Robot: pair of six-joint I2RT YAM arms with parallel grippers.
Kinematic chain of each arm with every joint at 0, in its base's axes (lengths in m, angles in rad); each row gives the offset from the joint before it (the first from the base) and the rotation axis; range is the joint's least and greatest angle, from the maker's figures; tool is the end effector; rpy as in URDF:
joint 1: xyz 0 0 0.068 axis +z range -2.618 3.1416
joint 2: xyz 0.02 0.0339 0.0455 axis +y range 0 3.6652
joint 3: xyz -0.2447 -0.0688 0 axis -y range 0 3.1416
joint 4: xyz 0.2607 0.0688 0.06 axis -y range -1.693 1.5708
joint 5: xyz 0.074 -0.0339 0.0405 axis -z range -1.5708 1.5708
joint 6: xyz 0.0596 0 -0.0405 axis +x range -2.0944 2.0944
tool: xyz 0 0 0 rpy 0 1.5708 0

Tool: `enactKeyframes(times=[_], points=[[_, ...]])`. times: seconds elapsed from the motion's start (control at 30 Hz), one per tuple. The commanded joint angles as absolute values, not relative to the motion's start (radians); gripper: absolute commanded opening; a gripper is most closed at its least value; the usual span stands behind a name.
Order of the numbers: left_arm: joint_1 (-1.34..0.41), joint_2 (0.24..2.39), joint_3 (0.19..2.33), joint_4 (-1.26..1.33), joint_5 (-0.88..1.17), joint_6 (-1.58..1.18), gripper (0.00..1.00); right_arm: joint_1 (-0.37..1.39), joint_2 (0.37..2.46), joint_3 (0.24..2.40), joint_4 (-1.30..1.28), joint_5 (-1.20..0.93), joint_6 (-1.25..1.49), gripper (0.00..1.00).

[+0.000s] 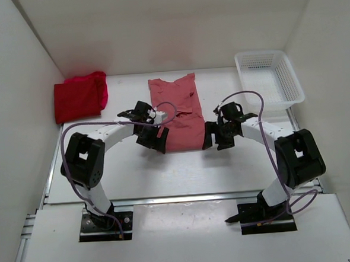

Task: Fold and stack the t-shirts
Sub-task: Grab one side of the 2/3 rectangular tshirt with both arms, then fold the long partially folded tshirt into a neat square

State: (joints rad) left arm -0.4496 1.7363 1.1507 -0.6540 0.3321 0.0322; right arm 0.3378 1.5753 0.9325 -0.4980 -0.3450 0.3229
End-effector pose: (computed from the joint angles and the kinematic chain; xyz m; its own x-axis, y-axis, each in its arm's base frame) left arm 0.3096 -0.1710 0.1375 -0.8349 0.4367 -0.3349 0.5335 0.7917 -0.2977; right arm 0.2952 0.1251 0.1317 -0.9545 -0.0188 -0.2978 -0.1498 0.8933 0.4238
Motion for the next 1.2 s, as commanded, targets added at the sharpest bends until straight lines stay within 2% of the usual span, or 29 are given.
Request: enactKeyframes(times=[0.0,0.1,0.17,0.27,0.4,0.47,0.5,0.53,0.57,0.6,0.63,0.67,0.7,0.73,0.77,0.97,1.17], points=[[-0.454,1.766,1.167,-0.624,0.368,0.009,0.90,0.327,1.572,0.930,-0.235,-0.425,0.416,0.75],[-0.449,1.807,1.181,-0.620,0.350,-0.032,0.65,0.336,1.623,0.943,-0.236,-0.419,0.425,0.75],[-0.451,1.827,1.186,-0.621,0.353,-0.037,0.55,0.334,1.657,0.949,-0.248,-0.408,0.431,0.74],[-0.451,1.845,1.200,-0.618,0.361,-0.038,0.54,0.345,1.703,0.962,-0.322,-0.338,0.454,0.68],[-0.462,1.862,1.223,-0.609,0.334,-0.044,0.69,0.348,1.729,0.979,-0.367,-0.288,0.468,0.68],[-0.463,1.865,1.233,-0.609,0.345,-0.060,0.72,0.353,1.743,0.977,-0.344,-0.314,0.469,0.65],[-0.454,1.865,1.233,-0.604,0.353,-0.063,0.72,0.354,1.755,0.971,-0.335,-0.330,0.472,0.60],[-0.456,1.874,1.232,-0.603,0.356,-0.066,0.69,0.348,1.761,0.982,-0.334,-0.340,0.469,0.51],[-0.456,1.876,1.241,-0.598,0.359,-0.071,0.64,0.356,1.770,0.994,-0.340,-0.345,0.469,0.41],[-0.453,1.879,1.243,-0.595,0.362,-0.075,0.60,0.356,1.775,0.989,-0.336,-0.348,0.475,0.36],[-0.451,1.888,1.244,-0.597,0.377,-0.077,0.50,0.359,1.773,0.994,-0.333,-0.348,0.476,0.25],[-0.448,1.900,1.250,-0.592,0.379,-0.069,0.32,0.359,1.775,0.988,-0.334,-0.357,0.474,0.15],[-0.449,1.907,1.258,-0.592,0.380,-0.064,0.22,0.360,1.770,0.977,-0.327,-0.365,0.483,0.10],[-0.445,1.913,1.262,-0.600,0.387,-0.063,0.06,0.357,1.767,0.976,-0.328,-0.370,0.491,0.00],[-0.440,1.910,1.267,-0.603,0.396,-0.064,0.00,0.360,1.757,0.976,-0.324,-0.379,0.488,0.00],[-0.390,1.812,1.206,-0.655,0.472,-0.032,0.00,0.365,1.700,1.003,-0.418,-0.448,0.457,0.00],[-0.382,1.662,1.137,-0.902,0.479,0.139,0.00,0.445,1.551,0.956,-0.610,-0.485,0.422,0.00]])
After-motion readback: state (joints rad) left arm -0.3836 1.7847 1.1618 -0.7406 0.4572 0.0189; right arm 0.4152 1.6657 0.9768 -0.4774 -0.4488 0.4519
